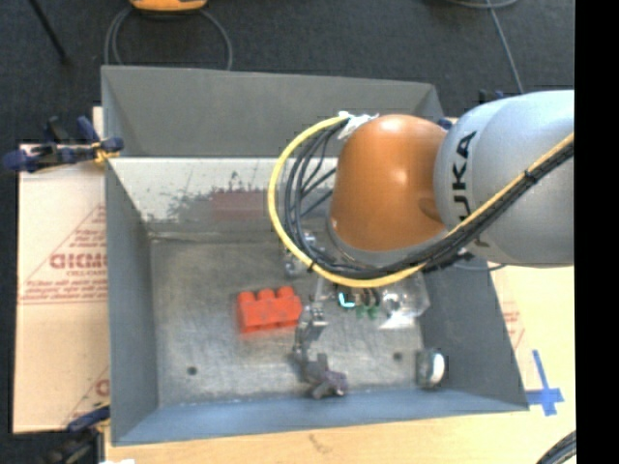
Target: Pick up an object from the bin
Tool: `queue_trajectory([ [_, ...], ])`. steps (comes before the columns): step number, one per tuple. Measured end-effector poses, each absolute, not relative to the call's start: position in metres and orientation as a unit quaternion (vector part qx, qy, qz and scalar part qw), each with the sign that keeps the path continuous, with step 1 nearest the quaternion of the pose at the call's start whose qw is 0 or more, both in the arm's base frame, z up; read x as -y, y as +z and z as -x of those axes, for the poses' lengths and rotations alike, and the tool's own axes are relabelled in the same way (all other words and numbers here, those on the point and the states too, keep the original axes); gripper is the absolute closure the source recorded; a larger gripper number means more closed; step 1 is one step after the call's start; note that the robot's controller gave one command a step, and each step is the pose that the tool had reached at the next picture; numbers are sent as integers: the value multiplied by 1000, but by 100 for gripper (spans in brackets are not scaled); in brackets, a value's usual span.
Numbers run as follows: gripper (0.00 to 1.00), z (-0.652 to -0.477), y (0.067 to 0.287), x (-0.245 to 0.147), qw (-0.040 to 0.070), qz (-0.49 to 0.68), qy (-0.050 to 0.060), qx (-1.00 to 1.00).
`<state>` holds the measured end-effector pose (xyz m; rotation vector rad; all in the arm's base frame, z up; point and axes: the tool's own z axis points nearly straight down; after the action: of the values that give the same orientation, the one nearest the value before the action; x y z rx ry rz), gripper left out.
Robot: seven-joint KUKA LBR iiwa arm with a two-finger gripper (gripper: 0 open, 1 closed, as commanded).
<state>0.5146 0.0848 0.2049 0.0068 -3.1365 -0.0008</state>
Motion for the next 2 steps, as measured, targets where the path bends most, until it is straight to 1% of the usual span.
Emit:
queue_trajectory([
  [1, 0, -567, 71, -82, -5, 66, -1, 998],
  [2, 100, -568, 76, -83, -6, 66, -2, 998],
])
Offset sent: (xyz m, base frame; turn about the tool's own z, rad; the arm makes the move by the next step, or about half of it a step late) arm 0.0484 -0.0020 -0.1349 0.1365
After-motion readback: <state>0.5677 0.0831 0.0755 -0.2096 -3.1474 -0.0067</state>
